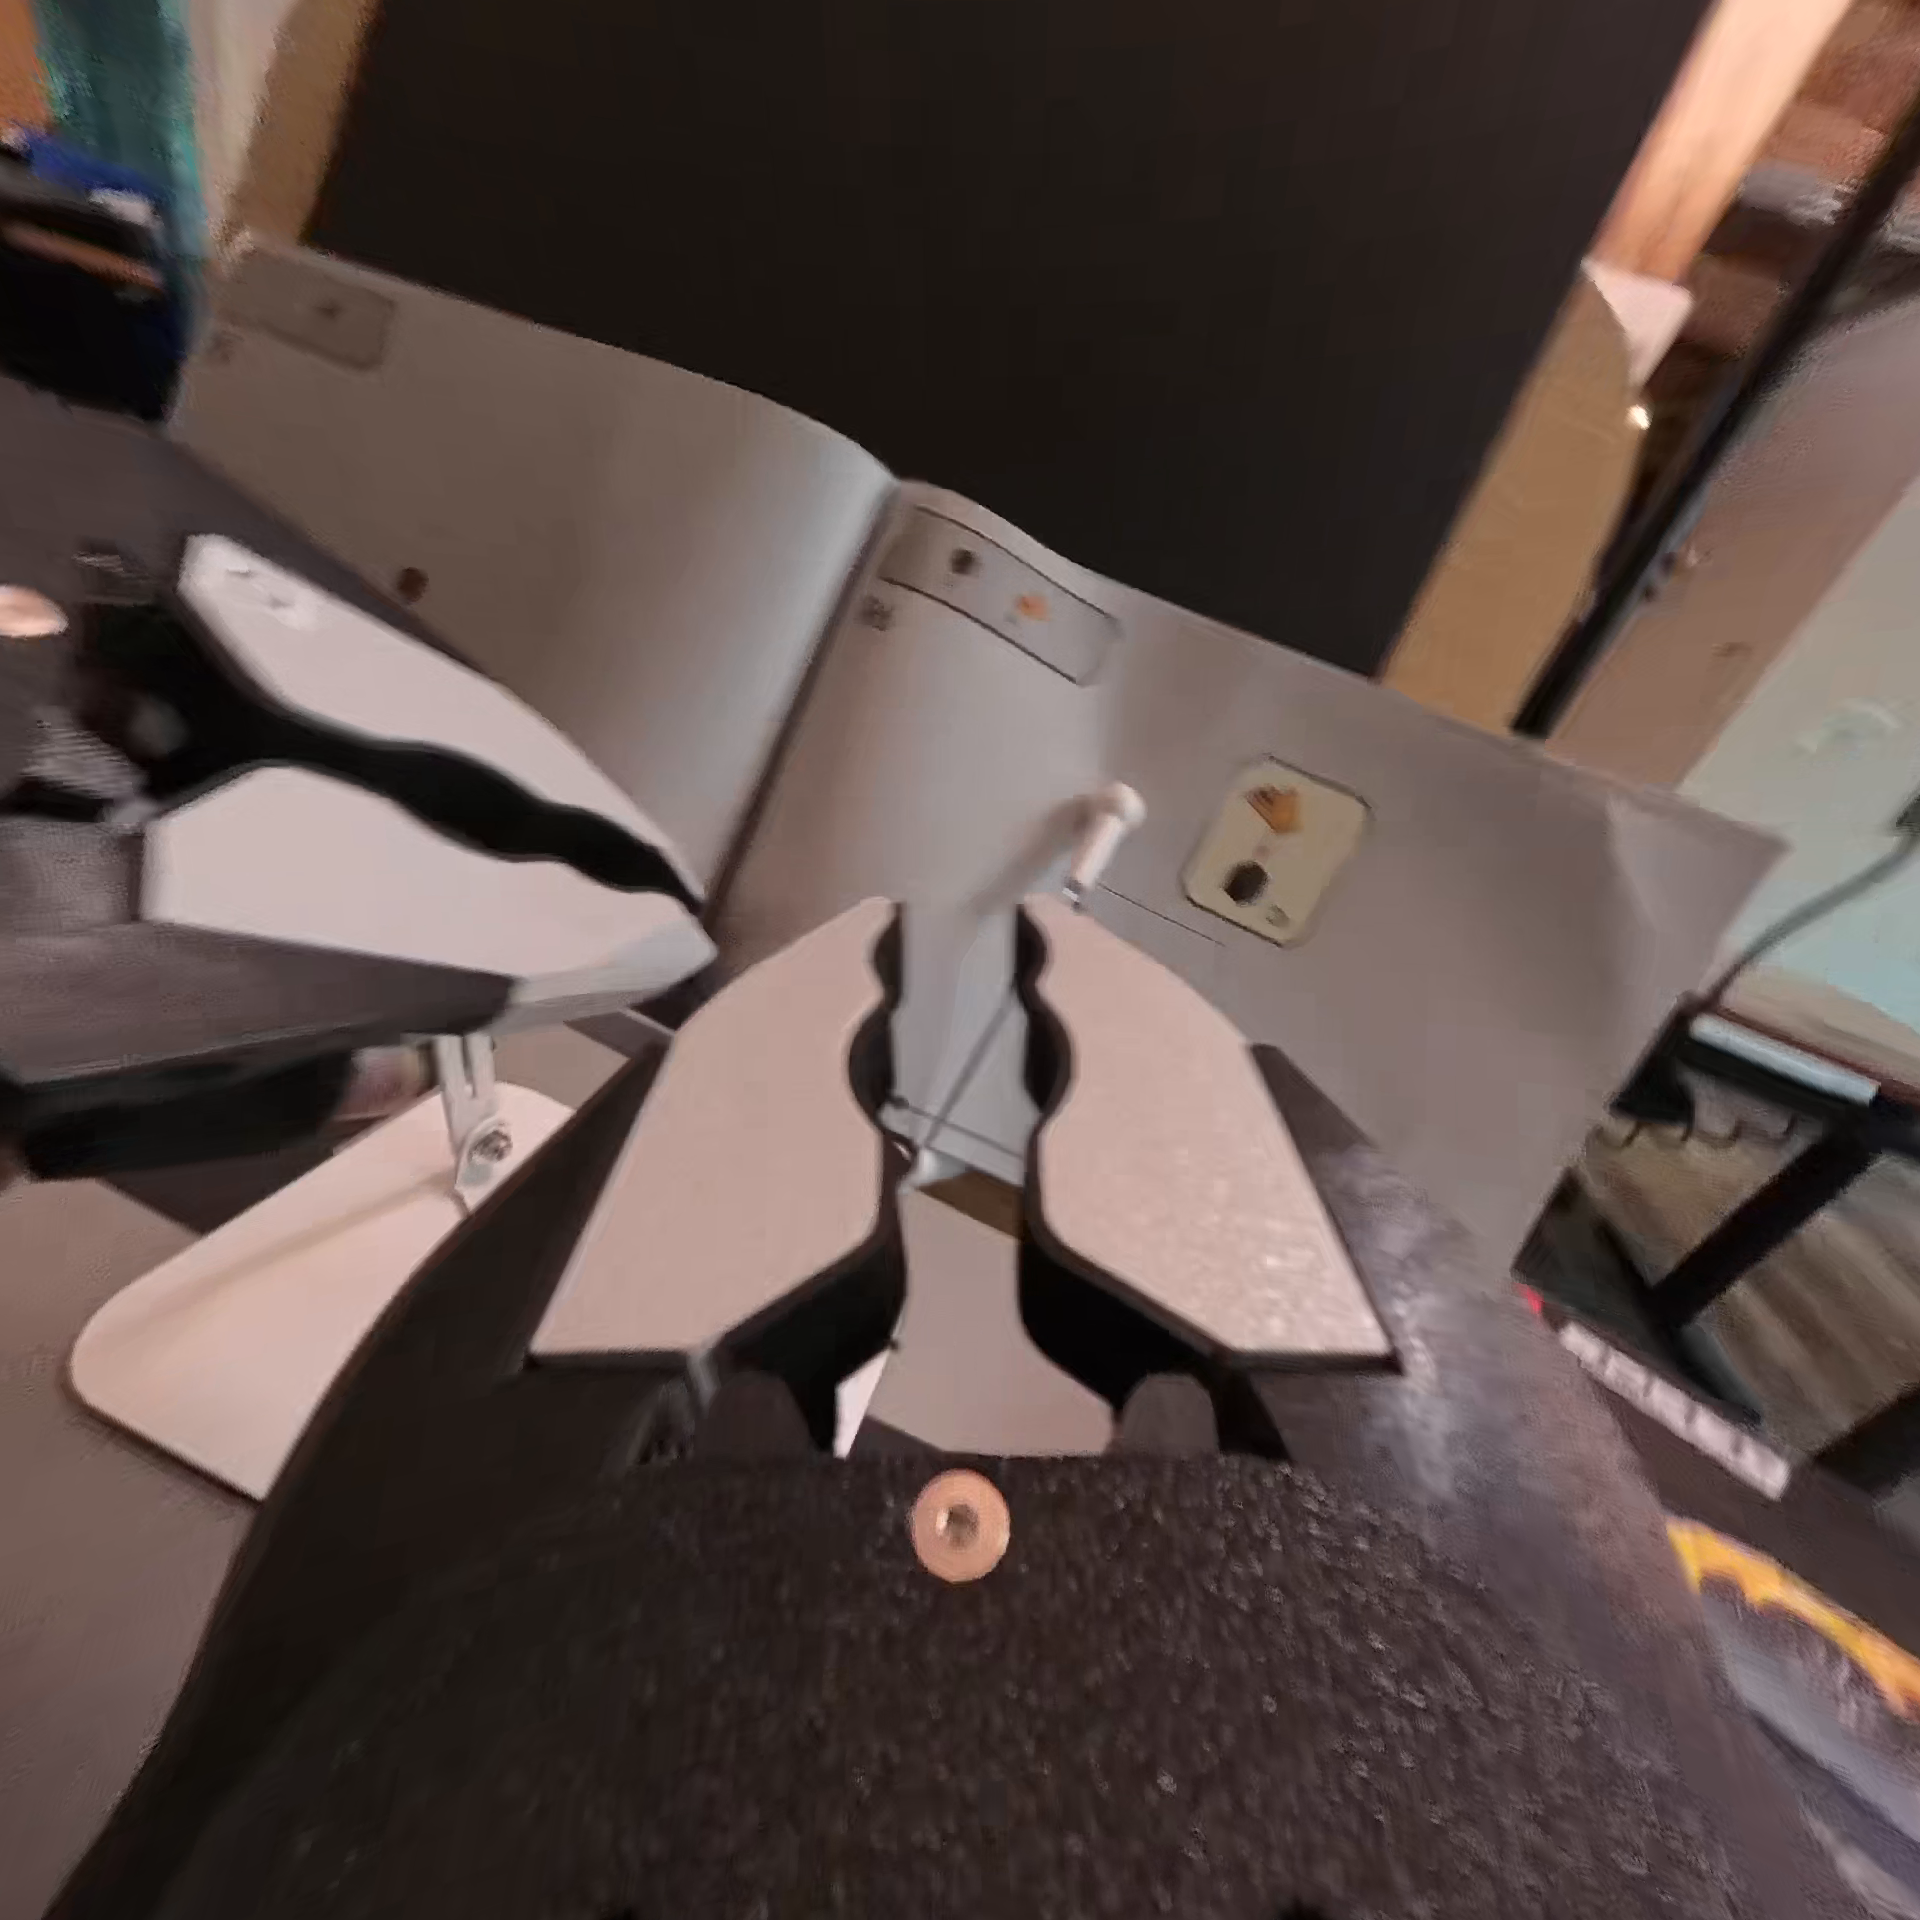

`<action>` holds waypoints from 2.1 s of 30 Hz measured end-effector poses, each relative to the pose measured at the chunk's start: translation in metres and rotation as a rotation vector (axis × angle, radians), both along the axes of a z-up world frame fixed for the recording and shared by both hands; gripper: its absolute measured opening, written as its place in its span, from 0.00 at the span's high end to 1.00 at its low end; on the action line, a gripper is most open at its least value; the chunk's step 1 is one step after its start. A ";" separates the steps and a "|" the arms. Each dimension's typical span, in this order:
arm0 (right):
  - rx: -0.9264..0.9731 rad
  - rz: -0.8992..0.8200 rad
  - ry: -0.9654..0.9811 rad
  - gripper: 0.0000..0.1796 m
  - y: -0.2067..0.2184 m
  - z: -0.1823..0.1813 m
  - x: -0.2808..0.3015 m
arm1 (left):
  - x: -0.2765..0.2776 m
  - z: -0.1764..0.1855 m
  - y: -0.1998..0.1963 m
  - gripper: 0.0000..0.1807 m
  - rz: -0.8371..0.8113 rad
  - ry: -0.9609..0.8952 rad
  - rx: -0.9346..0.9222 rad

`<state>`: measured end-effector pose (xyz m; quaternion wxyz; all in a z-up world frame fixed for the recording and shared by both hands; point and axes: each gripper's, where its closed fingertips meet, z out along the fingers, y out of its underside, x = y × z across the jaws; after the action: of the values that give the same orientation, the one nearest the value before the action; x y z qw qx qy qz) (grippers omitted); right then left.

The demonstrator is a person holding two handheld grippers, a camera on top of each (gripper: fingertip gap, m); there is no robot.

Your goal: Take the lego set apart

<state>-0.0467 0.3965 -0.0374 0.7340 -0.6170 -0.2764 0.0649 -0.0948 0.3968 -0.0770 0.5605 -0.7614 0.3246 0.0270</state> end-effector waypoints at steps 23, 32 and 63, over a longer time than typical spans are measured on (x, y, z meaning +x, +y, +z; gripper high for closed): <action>0.030 -0.011 -0.178 1.00 0.019 -0.021 -0.021 | 0.009 -0.002 0.010 0.99 0.007 -0.038 -0.019; -0.024 0.142 -0.108 0.88 -0.026 -0.022 0.006 | 0.004 0.023 -0.036 1.00 -0.040 -0.167 0.107; -0.328 0.338 0.018 0.86 -0.188 -0.101 0.127 | 0.005 -0.101 -0.267 0.98 -0.169 -0.293 -0.080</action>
<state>0.0800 0.2083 -0.1383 0.6051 -0.6722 -0.3550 0.2365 -0.0895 0.1294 -0.1781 0.5715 -0.7488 0.3029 -0.1444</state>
